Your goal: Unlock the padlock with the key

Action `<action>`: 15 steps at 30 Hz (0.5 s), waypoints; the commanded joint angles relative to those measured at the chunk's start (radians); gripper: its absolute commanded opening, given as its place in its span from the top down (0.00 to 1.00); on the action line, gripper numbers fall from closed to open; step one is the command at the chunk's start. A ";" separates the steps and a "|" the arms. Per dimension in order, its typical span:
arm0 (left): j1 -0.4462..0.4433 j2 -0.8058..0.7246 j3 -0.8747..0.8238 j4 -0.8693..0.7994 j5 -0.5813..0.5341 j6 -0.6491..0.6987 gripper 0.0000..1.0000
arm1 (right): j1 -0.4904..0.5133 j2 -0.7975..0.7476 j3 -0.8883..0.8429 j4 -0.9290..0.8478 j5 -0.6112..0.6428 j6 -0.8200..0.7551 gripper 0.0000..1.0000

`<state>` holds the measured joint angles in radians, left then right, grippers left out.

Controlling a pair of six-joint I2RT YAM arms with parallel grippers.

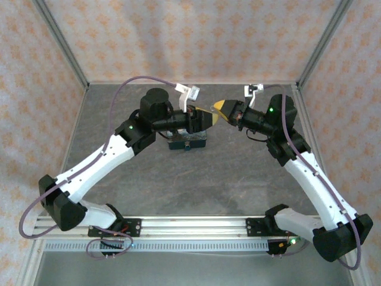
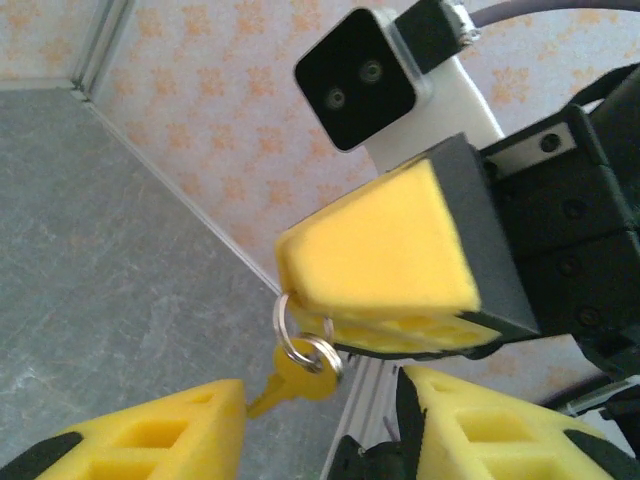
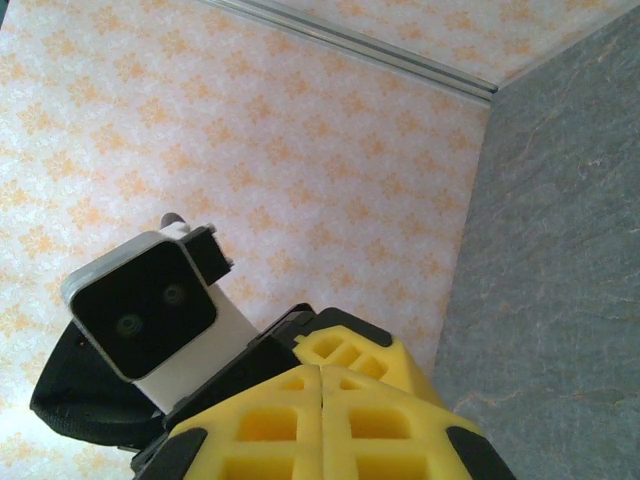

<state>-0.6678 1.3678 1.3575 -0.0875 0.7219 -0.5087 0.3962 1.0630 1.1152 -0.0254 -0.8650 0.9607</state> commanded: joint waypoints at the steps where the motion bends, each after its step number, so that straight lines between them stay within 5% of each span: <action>1: 0.004 -0.046 -0.012 -0.007 -0.015 0.019 0.50 | -0.001 -0.008 0.012 0.024 -0.023 -0.011 1.00; 10: 0.004 -0.029 0.000 0.022 0.010 -0.003 0.57 | -0.001 -0.009 0.006 0.032 -0.029 0.000 1.00; 15: 0.003 -0.022 -0.001 0.023 0.004 -0.005 0.52 | -0.002 -0.011 0.006 0.035 -0.031 0.004 1.00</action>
<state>-0.6678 1.3388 1.3537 -0.0864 0.7216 -0.5079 0.3962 1.0630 1.1152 -0.0250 -0.8726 0.9615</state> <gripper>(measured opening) 0.477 0.048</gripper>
